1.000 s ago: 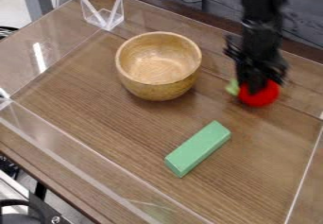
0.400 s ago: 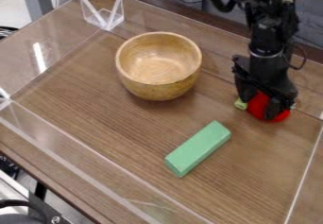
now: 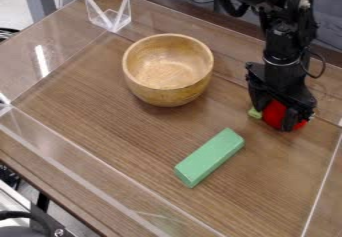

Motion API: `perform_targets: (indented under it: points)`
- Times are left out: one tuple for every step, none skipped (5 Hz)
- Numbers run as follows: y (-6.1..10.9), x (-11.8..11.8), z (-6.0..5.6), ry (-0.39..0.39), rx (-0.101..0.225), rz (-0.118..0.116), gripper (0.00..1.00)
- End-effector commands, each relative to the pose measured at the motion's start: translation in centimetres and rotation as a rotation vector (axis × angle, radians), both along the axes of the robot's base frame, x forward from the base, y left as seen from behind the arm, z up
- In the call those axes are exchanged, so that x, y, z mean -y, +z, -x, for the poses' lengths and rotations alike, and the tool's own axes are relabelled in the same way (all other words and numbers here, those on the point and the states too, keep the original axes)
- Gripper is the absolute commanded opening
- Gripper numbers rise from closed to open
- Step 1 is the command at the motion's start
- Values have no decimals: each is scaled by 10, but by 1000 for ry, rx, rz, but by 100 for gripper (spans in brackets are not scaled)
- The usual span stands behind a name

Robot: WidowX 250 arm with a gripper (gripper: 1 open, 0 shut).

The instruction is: Move the red fruit to the right

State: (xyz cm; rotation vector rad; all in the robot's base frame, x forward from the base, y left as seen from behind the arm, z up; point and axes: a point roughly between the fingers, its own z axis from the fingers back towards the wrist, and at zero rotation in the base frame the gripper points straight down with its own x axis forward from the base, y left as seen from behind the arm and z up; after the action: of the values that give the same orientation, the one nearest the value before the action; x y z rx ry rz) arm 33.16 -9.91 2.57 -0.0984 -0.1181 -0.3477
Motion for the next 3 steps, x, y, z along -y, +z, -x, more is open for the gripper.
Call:
perform_targets:
  points:
    - [22, 3, -2, 20, 42, 11, 100]
    - [29, -4, -3, 57, 47, 12, 100]
    - [36, -4, -6, 55, 54, 14, 100]
